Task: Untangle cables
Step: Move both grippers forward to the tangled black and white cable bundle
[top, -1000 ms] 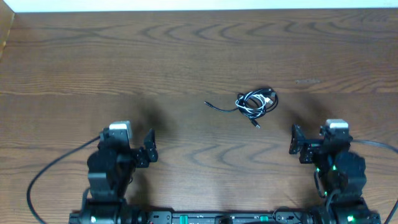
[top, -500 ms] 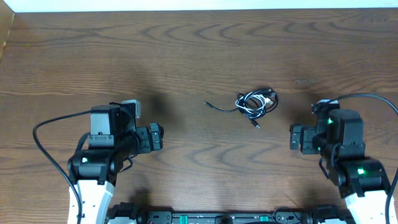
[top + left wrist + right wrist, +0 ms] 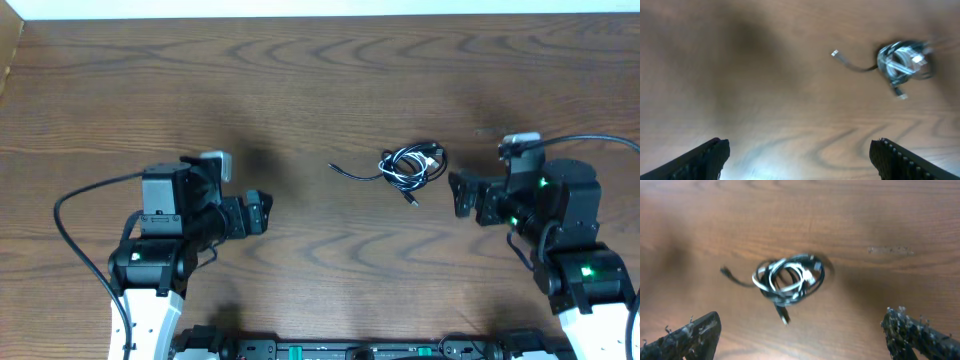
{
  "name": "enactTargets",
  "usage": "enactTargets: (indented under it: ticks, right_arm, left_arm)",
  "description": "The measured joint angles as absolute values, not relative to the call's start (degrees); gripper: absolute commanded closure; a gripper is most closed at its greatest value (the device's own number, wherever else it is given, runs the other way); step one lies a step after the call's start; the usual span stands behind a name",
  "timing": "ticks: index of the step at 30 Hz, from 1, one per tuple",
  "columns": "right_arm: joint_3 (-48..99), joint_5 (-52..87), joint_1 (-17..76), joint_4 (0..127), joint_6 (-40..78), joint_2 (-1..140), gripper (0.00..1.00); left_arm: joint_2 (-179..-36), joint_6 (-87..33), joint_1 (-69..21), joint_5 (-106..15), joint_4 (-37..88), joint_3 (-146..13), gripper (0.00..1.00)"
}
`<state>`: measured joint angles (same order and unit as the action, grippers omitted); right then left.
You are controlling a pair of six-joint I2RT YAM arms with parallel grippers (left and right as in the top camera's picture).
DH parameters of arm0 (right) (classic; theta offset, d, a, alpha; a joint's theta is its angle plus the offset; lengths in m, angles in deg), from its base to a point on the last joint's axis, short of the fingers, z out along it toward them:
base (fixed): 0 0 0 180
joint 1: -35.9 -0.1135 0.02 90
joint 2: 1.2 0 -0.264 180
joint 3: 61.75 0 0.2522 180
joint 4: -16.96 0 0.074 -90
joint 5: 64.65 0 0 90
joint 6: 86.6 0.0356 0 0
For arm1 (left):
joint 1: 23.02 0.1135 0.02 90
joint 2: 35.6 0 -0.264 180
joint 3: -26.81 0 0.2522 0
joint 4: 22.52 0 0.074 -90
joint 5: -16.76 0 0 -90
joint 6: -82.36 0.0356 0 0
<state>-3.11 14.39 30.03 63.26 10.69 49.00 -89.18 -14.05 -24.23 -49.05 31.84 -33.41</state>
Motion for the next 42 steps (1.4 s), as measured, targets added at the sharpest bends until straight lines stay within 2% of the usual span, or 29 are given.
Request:
enactTargets:
  ticks: [4, 8, 19, 30, 31, 33, 34, 36, 42]
  right_arm:
    - [-2.93, 14.67, 30.03, 60.44, 16.41, 54.09, 0.05]
    - [-2.36, 14.3, 30.03, 59.61, 21.16, 63.73, 0.15]
    - [1.11, 10.87, 28.68, 55.65, 36.19, 83.0, 0.2]
    - [1.2, 9.14, 26.1, 50.34, 49.86, 93.41, 0.51]
    - [1.2, 9.1, 25.97, 50.3, 50.42, 94.02, 0.59]
    - [1.2, 8.97, 25.72, 50.36, 51.15, 95.05, 0.84]
    - [1.24, 8.97, 25.55, 50.56, 51.56, 95.62, 0.92]
    - [1.27, 8.6, 25.18, 51.3, 52.08, 96.38, 0.99]
    - [1.29, 4.14, 23.56, 50.89, 45.53, 96.58, 0.99]
  left_arm:
    - [-89.21, -14.93, -24.26, -46.91, 27.8, -33.78, 0.06]
    - [-90.98, -15.17, -24.26, -46.26, 28.63, -36.91, 0.06]
    - [-100.42, -15.13, -24.26, -46.12, 36.78, -44.1, 0.06]
    - [-102.23, -15.13, -25.42, -46.15, 38.99, -44.1, 0.06]
    - [-102.23, -15.13, -26.07, -46.15, 38.99, -44.1, 0.06]
    - [-102.23, -15.13, -27.64, -46.17, 38.97, -44.1, 0.06]
    - [-102.23, -15.13, -28.5, -46.21, 38.99, -44.1, 0.06]
    - [-102.23, -15.13, -30.27, -46.82, 38.99, -44.1, 0.06]
    - [-102.28, -15.13, -34.79, -49.73, 37.98, -43.84, 0.06]
